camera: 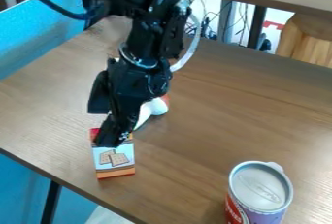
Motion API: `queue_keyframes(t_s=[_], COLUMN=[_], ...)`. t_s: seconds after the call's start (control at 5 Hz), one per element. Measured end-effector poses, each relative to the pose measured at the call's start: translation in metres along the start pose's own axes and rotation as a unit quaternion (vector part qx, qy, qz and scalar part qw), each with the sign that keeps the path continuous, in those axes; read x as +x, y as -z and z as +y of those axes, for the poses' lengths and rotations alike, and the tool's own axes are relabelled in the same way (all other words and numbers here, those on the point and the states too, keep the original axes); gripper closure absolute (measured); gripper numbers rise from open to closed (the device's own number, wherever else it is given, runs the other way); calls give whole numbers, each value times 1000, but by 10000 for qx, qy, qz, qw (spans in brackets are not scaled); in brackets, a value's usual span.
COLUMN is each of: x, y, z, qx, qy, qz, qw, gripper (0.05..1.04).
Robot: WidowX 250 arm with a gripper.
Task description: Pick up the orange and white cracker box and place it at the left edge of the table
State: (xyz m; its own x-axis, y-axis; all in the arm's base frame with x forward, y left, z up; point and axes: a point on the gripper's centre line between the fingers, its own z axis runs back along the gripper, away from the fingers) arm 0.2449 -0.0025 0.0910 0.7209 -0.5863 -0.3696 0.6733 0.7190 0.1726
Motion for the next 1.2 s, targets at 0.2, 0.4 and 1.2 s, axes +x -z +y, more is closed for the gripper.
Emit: queue_keyframes(t_s=[0.2, 0.4, 1.2], x=[3, 2, 8], y=[6, 9, 10], z=[0, -1, -4], qx=[-33, -55, -241], qy=[18, -105, -105], qz=[113, 236, 276], qw=[9999, 9997, 9993], gripper=[79, 79, 711])
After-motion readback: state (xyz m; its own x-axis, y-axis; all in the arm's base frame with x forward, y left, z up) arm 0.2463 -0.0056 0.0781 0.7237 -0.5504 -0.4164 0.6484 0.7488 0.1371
